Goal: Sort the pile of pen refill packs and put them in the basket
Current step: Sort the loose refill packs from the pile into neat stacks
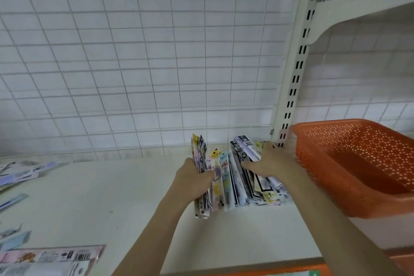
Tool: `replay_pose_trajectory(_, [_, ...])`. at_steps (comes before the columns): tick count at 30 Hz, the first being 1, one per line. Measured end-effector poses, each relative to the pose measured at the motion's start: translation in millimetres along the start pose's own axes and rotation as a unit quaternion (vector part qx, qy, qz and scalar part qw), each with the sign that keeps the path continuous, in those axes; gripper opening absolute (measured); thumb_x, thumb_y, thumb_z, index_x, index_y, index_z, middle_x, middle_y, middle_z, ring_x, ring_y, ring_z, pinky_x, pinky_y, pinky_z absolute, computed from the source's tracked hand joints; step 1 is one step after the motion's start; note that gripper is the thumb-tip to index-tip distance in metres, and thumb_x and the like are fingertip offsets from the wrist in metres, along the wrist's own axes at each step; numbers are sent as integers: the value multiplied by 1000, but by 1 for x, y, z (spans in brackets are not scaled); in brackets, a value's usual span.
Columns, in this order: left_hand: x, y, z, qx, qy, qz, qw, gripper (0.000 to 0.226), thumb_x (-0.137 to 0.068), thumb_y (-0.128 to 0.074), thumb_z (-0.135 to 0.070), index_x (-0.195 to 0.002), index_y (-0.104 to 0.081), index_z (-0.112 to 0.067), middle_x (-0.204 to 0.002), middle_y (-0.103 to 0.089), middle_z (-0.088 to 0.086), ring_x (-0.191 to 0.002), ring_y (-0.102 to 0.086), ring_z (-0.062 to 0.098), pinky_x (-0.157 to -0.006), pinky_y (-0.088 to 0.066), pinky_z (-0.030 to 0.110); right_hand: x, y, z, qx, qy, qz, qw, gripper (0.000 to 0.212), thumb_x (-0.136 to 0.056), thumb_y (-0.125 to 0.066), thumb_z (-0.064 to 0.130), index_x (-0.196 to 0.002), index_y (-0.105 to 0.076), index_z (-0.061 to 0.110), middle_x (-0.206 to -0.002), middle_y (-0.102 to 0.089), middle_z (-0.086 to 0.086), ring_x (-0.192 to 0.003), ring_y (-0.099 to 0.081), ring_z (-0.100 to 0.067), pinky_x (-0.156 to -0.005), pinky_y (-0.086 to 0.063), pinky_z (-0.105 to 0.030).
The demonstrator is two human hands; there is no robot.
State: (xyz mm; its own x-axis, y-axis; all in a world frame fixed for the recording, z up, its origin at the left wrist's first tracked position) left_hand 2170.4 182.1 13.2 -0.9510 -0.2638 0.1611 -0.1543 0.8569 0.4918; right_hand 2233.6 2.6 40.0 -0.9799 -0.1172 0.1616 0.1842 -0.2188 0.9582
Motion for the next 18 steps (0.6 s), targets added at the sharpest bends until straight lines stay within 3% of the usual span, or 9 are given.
replay_pose_trajectory(2, [-3,0,2,2,14,-7,1000,33,-83,-57,-23,-108,-41,-9,-84,-47,1,-69,-47,11,-52,-34,24,-2,0,-2,-25,-5,-20,999,74,-89,-48,52,-145,-18,15,-129,-48,-16,-109,-55,-29,-79,-45,-30])
replay_pose_trajectory(6, [-7,-1,0,-4,9,-17,1000,43,-81,-62,-26,-112,-39,-8,-88,-50,2,-74,-50,13,-52,-36,25,1,5,-7,-39,-27,-74,996,71,-92,-46,47,-142,-19,5,-130,-47,-16,-121,-47,-31,-100,-41,-39])
replay_pose_trajectory(8, [-10,-2,1,-12,5,-14,1000,36,-79,-62,-26,-105,-43,-11,-86,-51,1,-73,-50,13,-53,-37,24,7,11,-8,-48,-34,-87,994,64,-96,-44,40,-143,-20,4,-139,-39,-18,-123,-46,-32,-98,-42,-37])
replay_pose_trajectory(10, [-14,-2,-2,-31,-20,-17,999,19,-76,-61,-24,-78,-45,-15,-69,-46,-1,-58,-42,12,-49,-32,23,5,12,-14,-40,-49,-105,992,62,-97,-42,39,-145,-22,5,-136,-43,-19,-115,-55,-29,-96,-45,-35])
replay_pose_trajectory(12, [-16,-4,-7,-53,-52,-11,997,36,-75,-59,-19,-57,-28,-18,-53,-31,-4,-46,-28,12,-43,-23,21,-2,9,-20,-33,-62,-105,992,63,-96,-39,45,-144,-28,5,-134,-46,-19,-107,-59,-27,-103,-42,-38])
replay_pose_trajectory(16, [-25,-13,-16,-88,-67,-11,994,46,-76,-59,-17,-50,-20,-19,-47,-27,-5,-44,-25,12,-43,-21,21,-7,6,-25,-47,-64,-115,990,66,-91,-38,57,-135,-41,7,-148,-23,-23,-127,-43,-35,-99,-46,-45])
replay_pose_trajectory(18, [-32,-21,-19,-112,-72,-6,991,42,-78,-55,-21,-53,-21,-19,-49,-28,-4,-46,-27,14,-47,-21,23,-8,6,-27,-49,-47,-129,989,60,-92,-40,54,-133,-42,10,-143,-32,-19,-129,-39,-34,-99,-46,-45])
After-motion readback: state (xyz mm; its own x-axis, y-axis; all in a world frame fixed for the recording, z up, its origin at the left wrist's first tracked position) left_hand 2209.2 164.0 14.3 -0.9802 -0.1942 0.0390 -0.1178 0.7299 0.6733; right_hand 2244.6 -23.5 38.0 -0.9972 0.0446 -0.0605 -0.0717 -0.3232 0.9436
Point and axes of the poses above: each hand's wrist, its own x-axis away from the middle knuckle, its own y-axis out of the back of the hand, z = x × y, the point moved 5 cm from there along -x, towards the middle knuckle
